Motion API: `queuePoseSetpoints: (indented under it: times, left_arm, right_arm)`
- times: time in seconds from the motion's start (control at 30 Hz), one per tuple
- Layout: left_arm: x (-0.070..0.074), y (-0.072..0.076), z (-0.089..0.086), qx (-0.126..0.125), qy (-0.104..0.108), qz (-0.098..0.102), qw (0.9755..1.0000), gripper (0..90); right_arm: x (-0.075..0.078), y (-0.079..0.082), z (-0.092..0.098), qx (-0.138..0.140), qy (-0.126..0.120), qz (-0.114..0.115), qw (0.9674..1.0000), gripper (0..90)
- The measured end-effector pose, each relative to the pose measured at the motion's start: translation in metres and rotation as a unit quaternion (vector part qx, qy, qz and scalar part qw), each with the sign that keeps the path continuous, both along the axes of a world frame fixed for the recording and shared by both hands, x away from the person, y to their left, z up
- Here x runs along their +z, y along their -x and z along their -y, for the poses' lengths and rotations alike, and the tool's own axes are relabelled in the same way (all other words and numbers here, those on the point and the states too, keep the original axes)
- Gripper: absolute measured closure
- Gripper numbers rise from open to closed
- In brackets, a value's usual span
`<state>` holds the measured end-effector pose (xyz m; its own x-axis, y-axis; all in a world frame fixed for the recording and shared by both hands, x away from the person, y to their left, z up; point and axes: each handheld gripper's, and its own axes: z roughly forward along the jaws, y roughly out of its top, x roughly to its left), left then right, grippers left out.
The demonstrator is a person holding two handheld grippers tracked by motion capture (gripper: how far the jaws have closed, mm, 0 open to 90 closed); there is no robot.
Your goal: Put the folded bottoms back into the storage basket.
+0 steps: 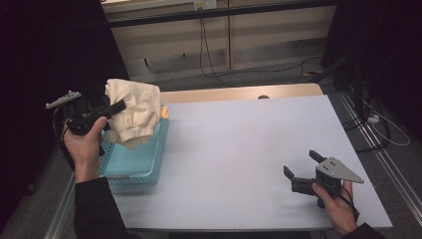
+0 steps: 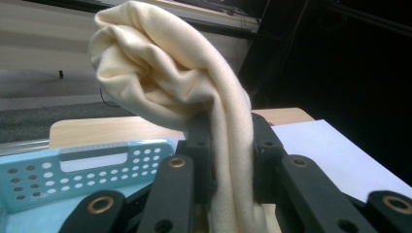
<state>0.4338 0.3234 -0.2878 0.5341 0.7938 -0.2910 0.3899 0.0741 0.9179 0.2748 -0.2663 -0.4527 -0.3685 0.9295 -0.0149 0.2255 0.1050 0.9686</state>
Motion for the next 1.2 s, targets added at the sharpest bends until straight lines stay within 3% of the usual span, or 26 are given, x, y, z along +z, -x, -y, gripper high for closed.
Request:
queuePoseSetpoints:
  times: [0.43,0.6,0.7,1.2]
  left_arm:
    - [-0.013,-0.006,-0.016,0.013,-0.006,-0.028,0.9995,75.2]
    - [-0.019,-0.008,-0.024,0.022,0.006,-0.036,0.9991,75.2]
    - [-0.023,-0.010,-0.027,0.026,0.001,-0.046,0.9986,75.1]
    - [-0.048,-0.025,-0.027,0.011,-0.015,-0.097,0.9952,75.2]
  right_arm:
    - [0.000,0.000,0.000,0.000,0.000,-0.001,1.0000,1.1]
    - [0.000,0.000,-0.001,0.000,0.000,0.000,1.0000,1.1]
    - [0.000,0.000,0.000,-0.001,0.001,0.000,1.0000,1.1]
    - [0.000,0.000,0.000,0.001,0.000,0.000,1.0000,1.1]
